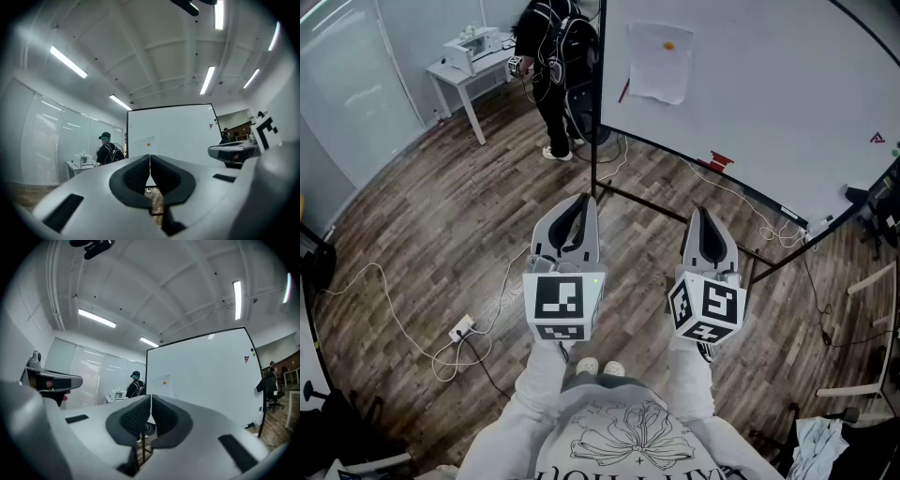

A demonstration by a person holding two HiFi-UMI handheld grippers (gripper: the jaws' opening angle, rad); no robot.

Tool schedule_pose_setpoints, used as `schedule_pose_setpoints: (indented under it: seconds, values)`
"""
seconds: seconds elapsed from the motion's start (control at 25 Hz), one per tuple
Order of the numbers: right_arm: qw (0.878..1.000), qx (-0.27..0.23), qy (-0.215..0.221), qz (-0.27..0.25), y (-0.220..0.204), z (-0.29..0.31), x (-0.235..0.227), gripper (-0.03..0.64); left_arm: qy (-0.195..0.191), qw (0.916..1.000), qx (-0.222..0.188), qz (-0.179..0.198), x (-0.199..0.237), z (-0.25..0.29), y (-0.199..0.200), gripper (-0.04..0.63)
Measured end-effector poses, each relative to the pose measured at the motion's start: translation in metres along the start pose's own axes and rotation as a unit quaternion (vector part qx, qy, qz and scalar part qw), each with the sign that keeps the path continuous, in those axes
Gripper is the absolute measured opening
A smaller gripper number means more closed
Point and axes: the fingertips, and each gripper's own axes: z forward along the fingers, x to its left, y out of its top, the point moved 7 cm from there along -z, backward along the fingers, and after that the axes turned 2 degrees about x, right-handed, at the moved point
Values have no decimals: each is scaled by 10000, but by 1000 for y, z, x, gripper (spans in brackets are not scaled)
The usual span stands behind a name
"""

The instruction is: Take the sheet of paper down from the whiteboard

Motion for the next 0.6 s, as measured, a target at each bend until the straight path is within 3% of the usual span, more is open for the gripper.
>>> schedule_pose_setpoints:
  seconds: [0.6]
  values:
    - [9999,43,112,22,-7,26,-28,11,111,9999,47,6,-17,34,-3,6]
